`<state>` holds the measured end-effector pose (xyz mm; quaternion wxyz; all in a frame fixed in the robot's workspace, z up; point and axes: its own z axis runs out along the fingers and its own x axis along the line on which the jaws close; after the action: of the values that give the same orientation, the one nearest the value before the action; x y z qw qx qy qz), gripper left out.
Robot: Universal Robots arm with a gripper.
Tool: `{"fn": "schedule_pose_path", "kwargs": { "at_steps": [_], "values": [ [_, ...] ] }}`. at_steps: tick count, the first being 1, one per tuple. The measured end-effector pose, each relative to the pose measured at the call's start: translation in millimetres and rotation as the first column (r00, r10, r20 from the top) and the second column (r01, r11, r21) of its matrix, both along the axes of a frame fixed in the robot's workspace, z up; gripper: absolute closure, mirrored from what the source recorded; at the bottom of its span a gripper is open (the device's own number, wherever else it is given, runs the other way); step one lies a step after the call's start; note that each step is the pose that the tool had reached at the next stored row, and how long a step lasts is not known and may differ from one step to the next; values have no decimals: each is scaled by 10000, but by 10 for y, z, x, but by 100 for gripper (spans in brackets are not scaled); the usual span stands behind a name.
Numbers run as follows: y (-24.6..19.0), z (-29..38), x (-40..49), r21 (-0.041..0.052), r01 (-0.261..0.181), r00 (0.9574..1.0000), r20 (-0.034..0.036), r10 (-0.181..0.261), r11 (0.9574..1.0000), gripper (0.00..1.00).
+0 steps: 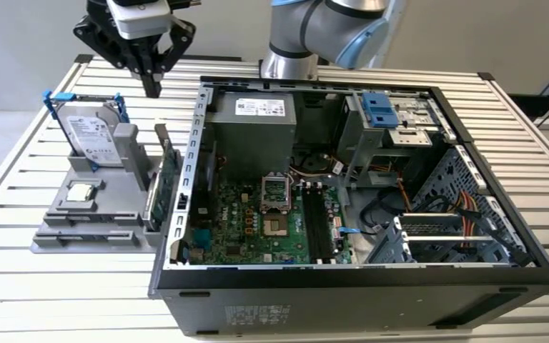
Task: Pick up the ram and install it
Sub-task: 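Reach for the ram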
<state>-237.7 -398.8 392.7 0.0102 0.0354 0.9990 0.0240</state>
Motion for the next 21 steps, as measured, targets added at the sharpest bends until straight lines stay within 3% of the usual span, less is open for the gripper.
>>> {"fn": "schedule_pose_path", "kwargs": {
  "at_steps": [10,21],
  "values": [
    [0,-1,-188,1,-7,10000,-38,7,10000,100],
    [0,0,-299,0,-16,10000,-38,16,10000,100]
  ]
}}
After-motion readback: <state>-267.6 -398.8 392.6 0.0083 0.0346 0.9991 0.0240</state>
